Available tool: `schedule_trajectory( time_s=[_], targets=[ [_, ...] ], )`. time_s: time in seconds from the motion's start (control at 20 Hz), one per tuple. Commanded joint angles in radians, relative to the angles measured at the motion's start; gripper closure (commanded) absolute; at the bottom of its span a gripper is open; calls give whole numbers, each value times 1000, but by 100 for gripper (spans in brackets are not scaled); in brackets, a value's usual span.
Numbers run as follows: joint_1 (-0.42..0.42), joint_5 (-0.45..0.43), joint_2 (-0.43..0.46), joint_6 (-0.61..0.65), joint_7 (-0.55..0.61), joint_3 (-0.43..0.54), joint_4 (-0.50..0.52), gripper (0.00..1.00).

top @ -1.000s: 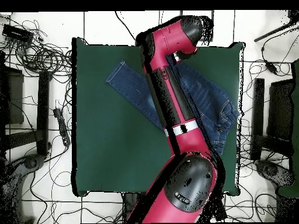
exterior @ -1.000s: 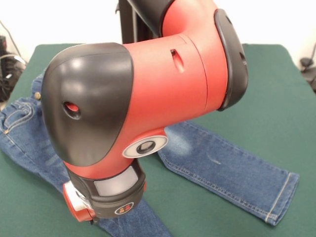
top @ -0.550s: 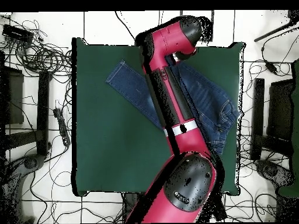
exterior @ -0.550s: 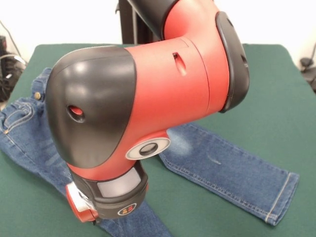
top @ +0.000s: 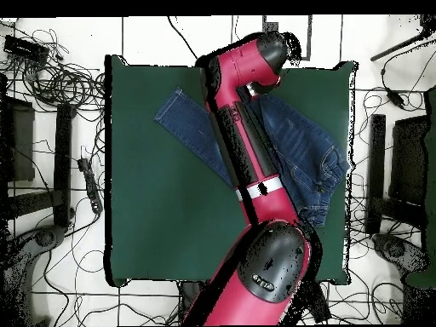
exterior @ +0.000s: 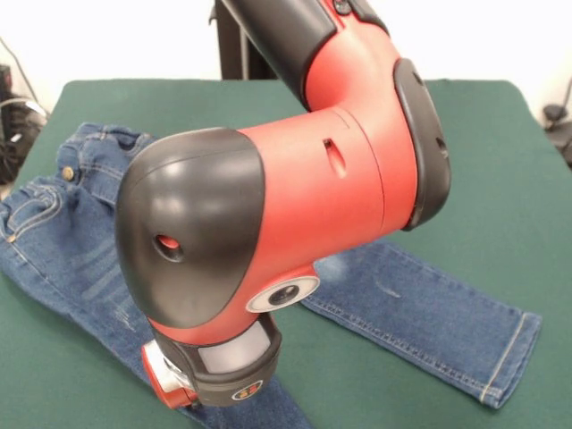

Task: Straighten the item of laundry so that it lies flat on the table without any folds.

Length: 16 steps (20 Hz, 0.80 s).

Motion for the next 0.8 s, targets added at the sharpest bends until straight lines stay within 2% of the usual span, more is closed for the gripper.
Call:
schedule_trajectory(
  time_s=[0.05, 0.8],
  targets=[
    [46, 35, 75, 95, 209, 34, 33, 0],
    [32, 0, 89, 67, 166, 56, 30, 0]
  ],
)
